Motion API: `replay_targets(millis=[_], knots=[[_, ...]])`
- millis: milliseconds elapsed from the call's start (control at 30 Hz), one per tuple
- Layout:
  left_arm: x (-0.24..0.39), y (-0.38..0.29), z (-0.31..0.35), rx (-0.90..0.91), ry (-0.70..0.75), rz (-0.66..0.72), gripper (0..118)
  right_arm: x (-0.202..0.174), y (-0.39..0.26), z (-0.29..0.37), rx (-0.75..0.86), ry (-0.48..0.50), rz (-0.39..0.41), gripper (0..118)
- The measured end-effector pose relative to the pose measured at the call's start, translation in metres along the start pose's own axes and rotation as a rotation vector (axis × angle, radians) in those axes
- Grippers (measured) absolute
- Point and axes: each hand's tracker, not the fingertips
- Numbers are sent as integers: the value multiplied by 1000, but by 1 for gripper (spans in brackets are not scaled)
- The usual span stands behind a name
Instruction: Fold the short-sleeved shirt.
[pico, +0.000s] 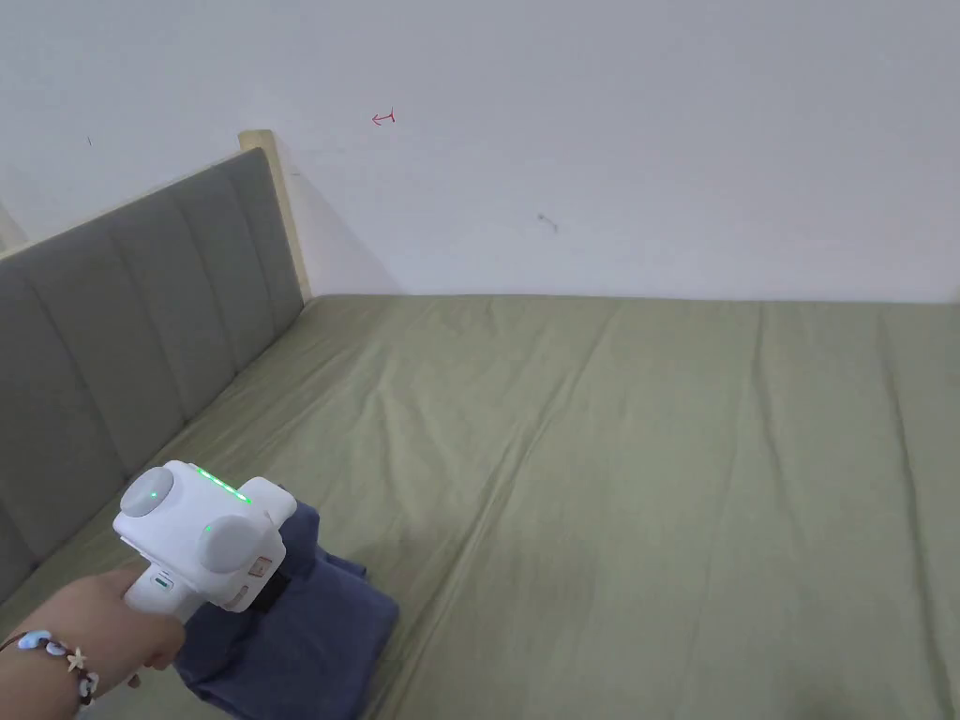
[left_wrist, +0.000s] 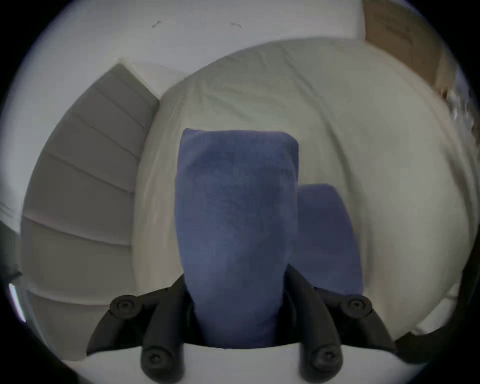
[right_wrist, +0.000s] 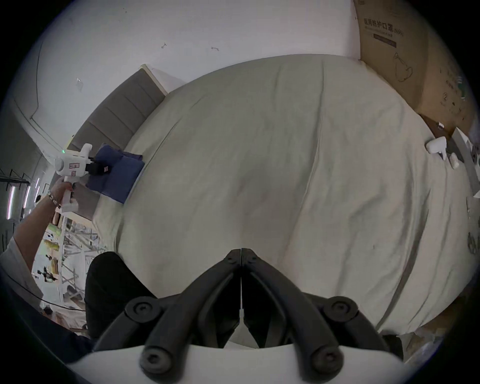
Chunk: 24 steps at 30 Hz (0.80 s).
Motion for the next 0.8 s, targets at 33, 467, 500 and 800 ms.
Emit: replay_targets(millis=[33, 467, 500, 800], knots=[[-1, 0, -1, -5, -22, 26, 23, -1, 1, 0, 0, -1, 1, 0], [-20, -20, 50, 165, -90, 266, 105, -11, 16, 15, 89, -23, 28, 0], [-15, -22, 58, 185, -100, 270, 105, -11, 18, 17, 98, -23, 27, 0], [97, -9, 121, 284, -421, 239, 1, -19, 44, 43, 126, -80, 124, 0]])
